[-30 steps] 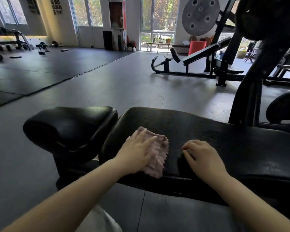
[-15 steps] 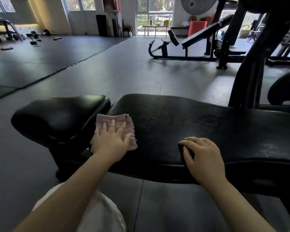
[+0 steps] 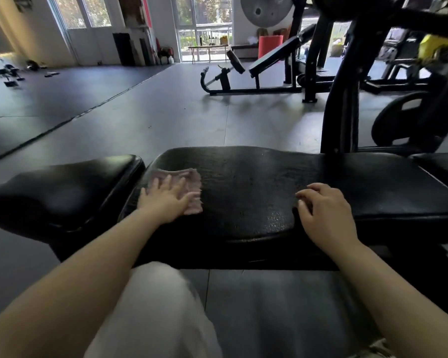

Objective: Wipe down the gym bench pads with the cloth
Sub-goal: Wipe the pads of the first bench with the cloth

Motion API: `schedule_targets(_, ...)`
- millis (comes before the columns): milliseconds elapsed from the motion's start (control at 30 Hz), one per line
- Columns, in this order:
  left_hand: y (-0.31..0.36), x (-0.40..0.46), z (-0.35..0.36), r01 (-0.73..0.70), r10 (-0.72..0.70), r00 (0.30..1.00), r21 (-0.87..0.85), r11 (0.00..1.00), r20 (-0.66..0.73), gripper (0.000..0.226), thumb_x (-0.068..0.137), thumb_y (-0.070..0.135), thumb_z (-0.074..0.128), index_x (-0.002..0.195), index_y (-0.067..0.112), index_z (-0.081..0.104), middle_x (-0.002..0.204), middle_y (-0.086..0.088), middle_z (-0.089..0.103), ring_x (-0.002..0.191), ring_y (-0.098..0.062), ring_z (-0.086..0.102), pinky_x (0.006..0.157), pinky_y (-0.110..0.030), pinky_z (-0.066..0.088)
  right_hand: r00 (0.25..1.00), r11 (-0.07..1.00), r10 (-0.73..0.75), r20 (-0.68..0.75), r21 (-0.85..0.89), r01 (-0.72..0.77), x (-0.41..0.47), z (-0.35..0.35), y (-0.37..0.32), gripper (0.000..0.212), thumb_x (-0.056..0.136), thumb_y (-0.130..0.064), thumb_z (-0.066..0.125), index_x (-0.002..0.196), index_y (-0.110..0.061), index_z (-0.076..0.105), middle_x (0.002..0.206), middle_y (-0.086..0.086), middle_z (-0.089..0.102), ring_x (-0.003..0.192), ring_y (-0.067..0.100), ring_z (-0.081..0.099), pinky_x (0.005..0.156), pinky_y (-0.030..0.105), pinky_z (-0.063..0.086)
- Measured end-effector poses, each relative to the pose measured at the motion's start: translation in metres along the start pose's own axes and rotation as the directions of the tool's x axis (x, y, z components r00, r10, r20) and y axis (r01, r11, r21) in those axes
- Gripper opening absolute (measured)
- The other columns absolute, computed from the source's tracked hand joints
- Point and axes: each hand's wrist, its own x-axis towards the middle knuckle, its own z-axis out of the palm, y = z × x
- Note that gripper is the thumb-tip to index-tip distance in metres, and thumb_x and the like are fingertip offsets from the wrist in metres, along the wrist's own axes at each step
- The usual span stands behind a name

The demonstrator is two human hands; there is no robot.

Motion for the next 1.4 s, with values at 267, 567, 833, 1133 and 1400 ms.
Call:
schedule_targets(267,0.110,-0.016,0.010,-0.137,0.138,0.989,-0.021,0.990,0.047,0.059,0.097,0.056,0.014,0.149,0.037,-0.002,0.158,-0.002,-0.013,0.144,-0.031,-0.013,0.115,-0.049,-0.008,0.986,0.976,0.116,0.123,-0.201,-0.090,-0.019,-0.021,0.025,0.033,0.097,-0.034,0.045,0.125,-0.024,0.059,0.128,0.005,0.053,0.117,0.029,0.045,0.092,0.038,0.038)
schedule_targets(567,0.101,0.007,0.011,-0.376,0.375,0.927,0.059,0.925,0.022,0.064,0.092,0.066,0.018,0.148,0.040,0.001,0.158,0.005,-0.009,0.145,-0.023,-0.011,0.116,-0.047,-0.004,0.982,0.984,0.030,0.186,-0.179,0.004,-0.017,-0.029,0.037,0.035,0.095,-0.036,0.048,0.127,-0.024,0.059,0.126,-0.004,0.057,0.116,0.020,0.047,0.093,0.032,0.040)
schedule_targets(833,0.015,0.100,-0.010,0.179,-0.174,0.981,-0.050,0.983,0.081,0.077,0.085,0.075,0.016,0.150,0.037,0.000,0.158,-0.002,-0.012,0.143,-0.035,-0.015,0.114,-0.055,-0.007,0.997,0.987,-0.070,0.018,-0.141,0.072,-0.017,-0.016,0.050,0.040,0.080,-0.041,0.043,0.094,-0.021,0.075,0.084,-0.005,0.070,0.069,0.021,0.059,0.060,0.031,0.048)
schedule_targets(1133,0.220,0.054,0.004,-0.482,0.477,0.874,0.031,0.876,0.090,0.056,0.098,0.053,0.014,0.149,0.037,-0.006,0.157,0.003,-0.014,0.143,-0.030,-0.015,0.115,-0.051,-0.010,0.994,0.988,-0.112,-0.019,-0.108,0.109,-0.021,-0.015,0.054,0.039,0.081,-0.037,0.045,0.100,-0.020,0.074,0.092,-0.003,0.071,0.074,0.023,0.061,0.065,0.034,0.051)
schedule_targets(1400,0.140,-0.039,0.031,-0.745,0.763,0.647,0.216,0.632,-0.003,0.075,0.076,0.071,-0.013,0.144,0.039,-0.016,0.154,0.013,-0.015,0.144,-0.019,-0.016,0.118,-0.041,-0.004,0.981,0.977,-0.178,0.078,-0.106,0.186,-0.021,-0.023,0.062,0.041,0.080,-0.027,0.041,0.103,-0.014,0.072,0.099,0.002,0.071,0.080,0.025,0.063,0.068,0.036,0.054)
